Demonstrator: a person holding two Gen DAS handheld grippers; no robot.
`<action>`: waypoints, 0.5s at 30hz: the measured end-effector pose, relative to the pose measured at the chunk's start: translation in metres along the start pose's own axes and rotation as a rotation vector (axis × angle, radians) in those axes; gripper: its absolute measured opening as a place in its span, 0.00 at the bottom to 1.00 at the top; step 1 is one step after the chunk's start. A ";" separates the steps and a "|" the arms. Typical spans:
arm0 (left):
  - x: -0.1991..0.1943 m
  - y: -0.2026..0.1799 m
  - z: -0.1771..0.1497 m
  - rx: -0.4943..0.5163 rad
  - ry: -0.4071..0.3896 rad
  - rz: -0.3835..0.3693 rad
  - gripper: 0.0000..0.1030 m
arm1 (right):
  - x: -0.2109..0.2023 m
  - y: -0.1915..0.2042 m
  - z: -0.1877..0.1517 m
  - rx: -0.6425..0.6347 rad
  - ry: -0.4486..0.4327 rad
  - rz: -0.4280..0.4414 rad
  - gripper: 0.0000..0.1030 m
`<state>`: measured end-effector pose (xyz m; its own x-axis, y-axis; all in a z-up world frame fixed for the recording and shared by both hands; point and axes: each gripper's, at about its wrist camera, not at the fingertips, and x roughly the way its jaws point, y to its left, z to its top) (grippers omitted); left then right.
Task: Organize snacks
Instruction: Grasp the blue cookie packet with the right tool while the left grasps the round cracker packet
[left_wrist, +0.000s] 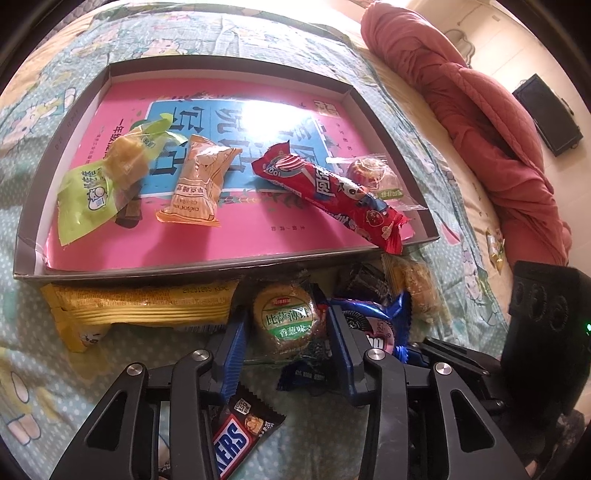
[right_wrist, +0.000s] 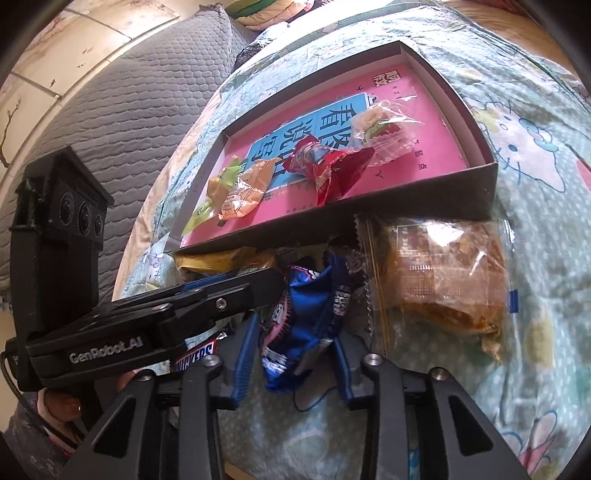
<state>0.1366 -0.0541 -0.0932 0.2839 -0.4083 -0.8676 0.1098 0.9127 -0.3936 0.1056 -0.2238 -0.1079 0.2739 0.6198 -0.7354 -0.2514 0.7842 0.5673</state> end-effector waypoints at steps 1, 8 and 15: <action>0.000 0.000 0.000 -0.003 0.004 0.002 0.42 | -0.001 0.002 -0.001 -0.011 -0.001 -0.010 0.33; 0.002 -0.001 -0.002 -0.007 0.026 0.027 0.41 | -0.011 0.001 -0.010 -0.001 0.004 -0.019 0.32; 0.012 -0.003 0.003 -0.019 0.042 0.047 0.41 | -0.001 -0.007 -0.003 0.038 0.013 0.011 0.33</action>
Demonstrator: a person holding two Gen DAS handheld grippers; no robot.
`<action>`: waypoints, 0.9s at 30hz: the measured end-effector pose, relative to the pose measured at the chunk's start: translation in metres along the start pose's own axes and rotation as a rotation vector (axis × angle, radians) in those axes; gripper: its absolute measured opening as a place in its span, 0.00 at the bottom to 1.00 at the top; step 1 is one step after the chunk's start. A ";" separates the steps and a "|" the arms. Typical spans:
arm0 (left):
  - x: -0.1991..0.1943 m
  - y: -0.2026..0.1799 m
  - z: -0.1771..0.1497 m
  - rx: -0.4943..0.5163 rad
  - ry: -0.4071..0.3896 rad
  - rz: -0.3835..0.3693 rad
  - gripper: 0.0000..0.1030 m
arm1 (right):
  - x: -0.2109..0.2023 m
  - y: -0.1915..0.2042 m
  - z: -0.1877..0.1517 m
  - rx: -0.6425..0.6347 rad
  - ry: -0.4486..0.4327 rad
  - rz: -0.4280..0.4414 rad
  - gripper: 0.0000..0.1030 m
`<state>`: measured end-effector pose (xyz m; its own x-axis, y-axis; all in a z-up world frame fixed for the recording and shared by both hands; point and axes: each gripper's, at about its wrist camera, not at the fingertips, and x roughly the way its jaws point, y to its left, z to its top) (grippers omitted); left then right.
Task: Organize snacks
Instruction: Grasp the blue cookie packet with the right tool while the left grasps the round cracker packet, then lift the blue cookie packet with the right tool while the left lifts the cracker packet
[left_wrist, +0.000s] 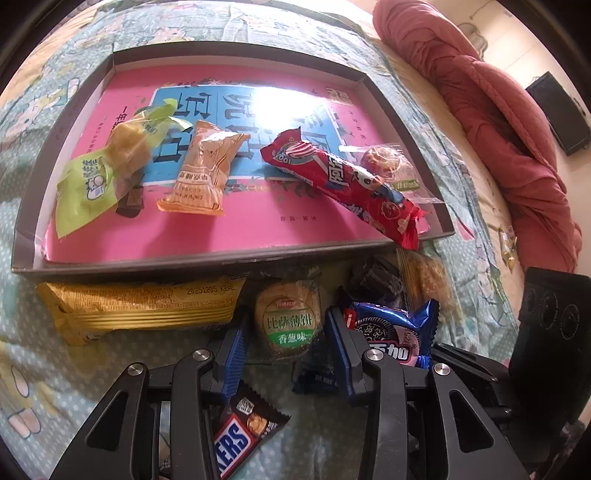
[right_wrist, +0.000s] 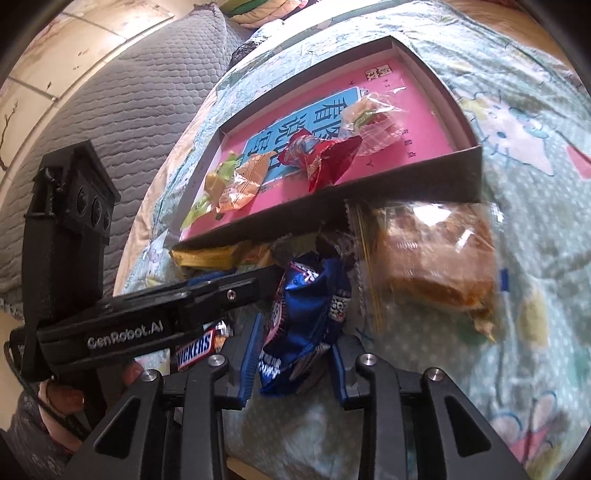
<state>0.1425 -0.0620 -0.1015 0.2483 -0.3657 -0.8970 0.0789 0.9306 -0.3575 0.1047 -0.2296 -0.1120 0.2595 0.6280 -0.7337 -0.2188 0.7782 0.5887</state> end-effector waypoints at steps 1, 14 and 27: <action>0.001 -0.001 0.001 -0.001 0.001 0.004 0.40 | 0.002 -0.001 0.002 0.005 -0.001 0.007 0.33; -0.001 -0.006 -0.001 0.024 -0.022 0.020 0.34 | -0.006 0.005 0.000 -0.009 -0.002 0.046 0.29; -0.043 0.004 -0.010 0.008 -0.093 -0.021 0.34 | -0.018 0.002 0.001 0.019 -0.017 0.114 0.26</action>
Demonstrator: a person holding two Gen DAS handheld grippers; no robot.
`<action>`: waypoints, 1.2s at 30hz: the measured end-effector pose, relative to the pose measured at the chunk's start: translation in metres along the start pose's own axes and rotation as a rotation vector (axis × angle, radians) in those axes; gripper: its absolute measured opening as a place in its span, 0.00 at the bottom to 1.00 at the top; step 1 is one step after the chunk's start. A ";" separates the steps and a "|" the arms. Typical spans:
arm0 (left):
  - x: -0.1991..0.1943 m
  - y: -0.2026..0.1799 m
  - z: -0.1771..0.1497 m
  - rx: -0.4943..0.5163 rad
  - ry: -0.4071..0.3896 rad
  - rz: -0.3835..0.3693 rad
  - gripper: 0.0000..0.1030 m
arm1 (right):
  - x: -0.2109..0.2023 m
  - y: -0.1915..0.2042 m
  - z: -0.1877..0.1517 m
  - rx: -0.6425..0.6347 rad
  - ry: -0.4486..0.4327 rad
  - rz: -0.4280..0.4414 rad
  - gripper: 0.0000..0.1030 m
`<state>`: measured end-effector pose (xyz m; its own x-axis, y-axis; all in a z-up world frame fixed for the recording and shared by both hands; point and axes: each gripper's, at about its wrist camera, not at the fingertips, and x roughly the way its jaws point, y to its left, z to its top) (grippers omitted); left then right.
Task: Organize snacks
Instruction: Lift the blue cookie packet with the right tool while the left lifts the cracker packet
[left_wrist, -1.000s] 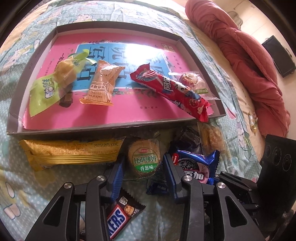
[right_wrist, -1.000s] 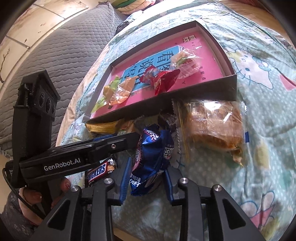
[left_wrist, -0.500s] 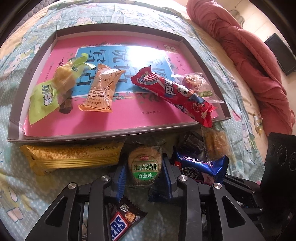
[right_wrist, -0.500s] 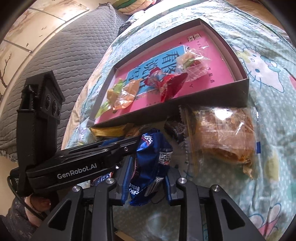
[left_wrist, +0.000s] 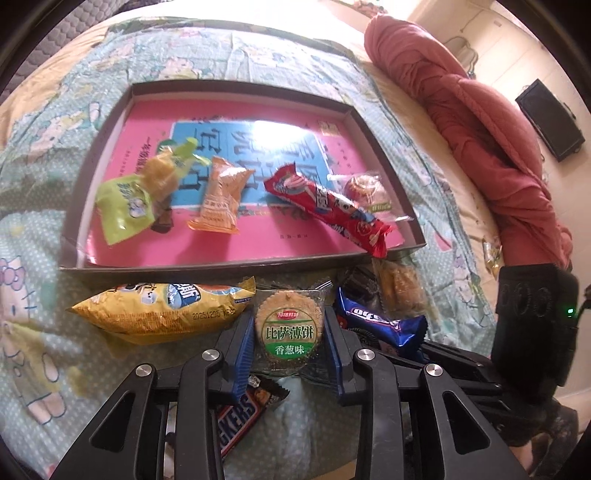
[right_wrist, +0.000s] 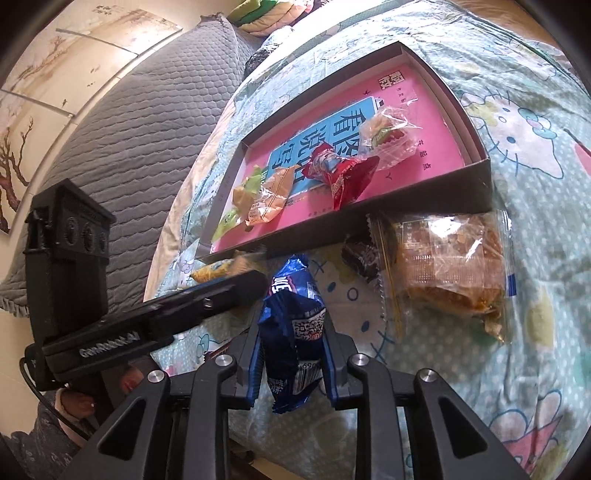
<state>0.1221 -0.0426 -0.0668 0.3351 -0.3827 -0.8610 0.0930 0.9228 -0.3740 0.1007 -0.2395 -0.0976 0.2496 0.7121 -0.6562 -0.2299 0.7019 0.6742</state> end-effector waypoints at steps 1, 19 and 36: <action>-0.003 0.001 0.000 -0.002 -0.006 -0.001 0.34 | -0.001 -0.001 0.001 0.002 -0.001 0.005 0.26; -0.050 0.004 0.009 0.008 -0.133 0.021 0.34 | -0.028 0.005 0.015 -0.004 -0.106 0.096 0.26; -0.054 -0.004 0.018 0.038 -0.184 0.067 0.34 | -0.062 0.006 0.034 -0.039 -0.225 0.095 0.26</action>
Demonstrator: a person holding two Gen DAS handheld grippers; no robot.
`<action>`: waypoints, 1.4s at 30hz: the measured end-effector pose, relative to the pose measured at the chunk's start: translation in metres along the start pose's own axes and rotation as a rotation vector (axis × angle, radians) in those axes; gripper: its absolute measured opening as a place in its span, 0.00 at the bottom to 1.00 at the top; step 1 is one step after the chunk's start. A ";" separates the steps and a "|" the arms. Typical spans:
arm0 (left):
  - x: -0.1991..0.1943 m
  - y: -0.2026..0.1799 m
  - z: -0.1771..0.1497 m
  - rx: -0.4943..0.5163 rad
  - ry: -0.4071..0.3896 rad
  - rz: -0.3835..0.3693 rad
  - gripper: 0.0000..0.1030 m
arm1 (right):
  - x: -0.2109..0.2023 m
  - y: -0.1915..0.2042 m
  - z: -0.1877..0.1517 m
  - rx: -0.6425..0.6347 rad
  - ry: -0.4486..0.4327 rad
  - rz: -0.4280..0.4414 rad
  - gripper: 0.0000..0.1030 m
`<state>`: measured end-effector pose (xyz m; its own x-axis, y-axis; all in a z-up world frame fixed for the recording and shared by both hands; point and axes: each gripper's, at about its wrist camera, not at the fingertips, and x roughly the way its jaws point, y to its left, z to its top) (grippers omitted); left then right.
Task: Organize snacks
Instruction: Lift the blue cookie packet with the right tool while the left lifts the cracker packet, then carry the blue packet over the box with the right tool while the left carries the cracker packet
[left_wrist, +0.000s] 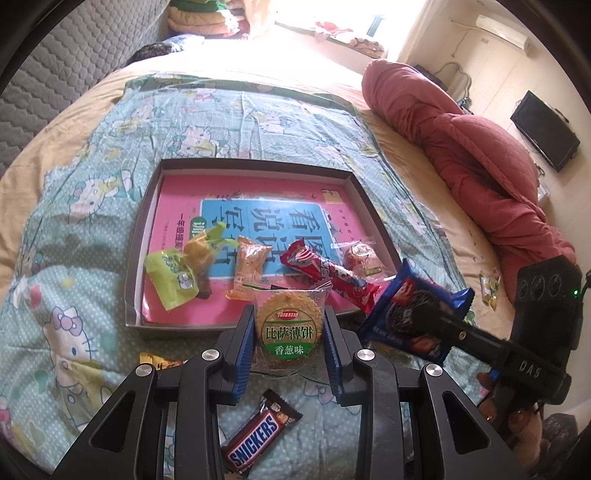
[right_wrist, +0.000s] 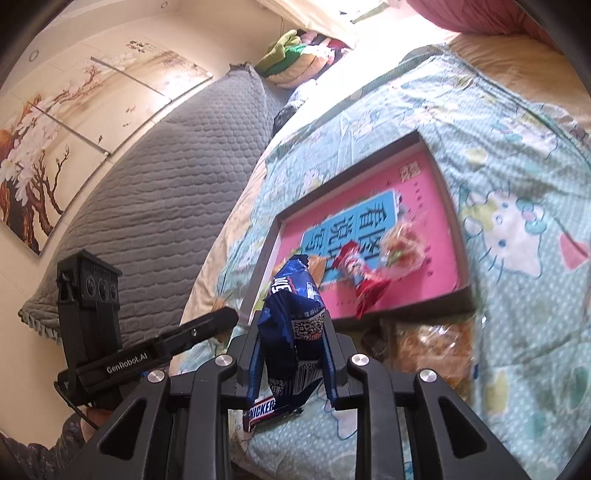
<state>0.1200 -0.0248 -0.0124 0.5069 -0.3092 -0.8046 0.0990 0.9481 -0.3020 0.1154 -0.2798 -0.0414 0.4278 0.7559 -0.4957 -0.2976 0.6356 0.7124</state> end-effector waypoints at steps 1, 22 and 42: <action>0.000 -0.001 0.001 0.002 -0.003 0.003 0.34 | -0.001 -0.001 0.001 0.002 -0.007 -0.001 0.26; 0.014 -0.016 0.013 0.055 -0.031 0.038 0.34 | -0.034 -0.021 0.037 0.007 -0.155 -0.123 0.26; 0.048 -0.018 0.012 0.071 0.008 0.073 0.34 | -0.026 -0.029 0.055 -0.027 -0.153 -0.224 0.26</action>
<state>0.1531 -0.0556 -0.0397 0.5081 -0.2390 -0.8275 0.1220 0.9710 -0.2055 0.1597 -0.3262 -0.0221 0.6092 0.5646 -0.5569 -0.2026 0.7897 0.5790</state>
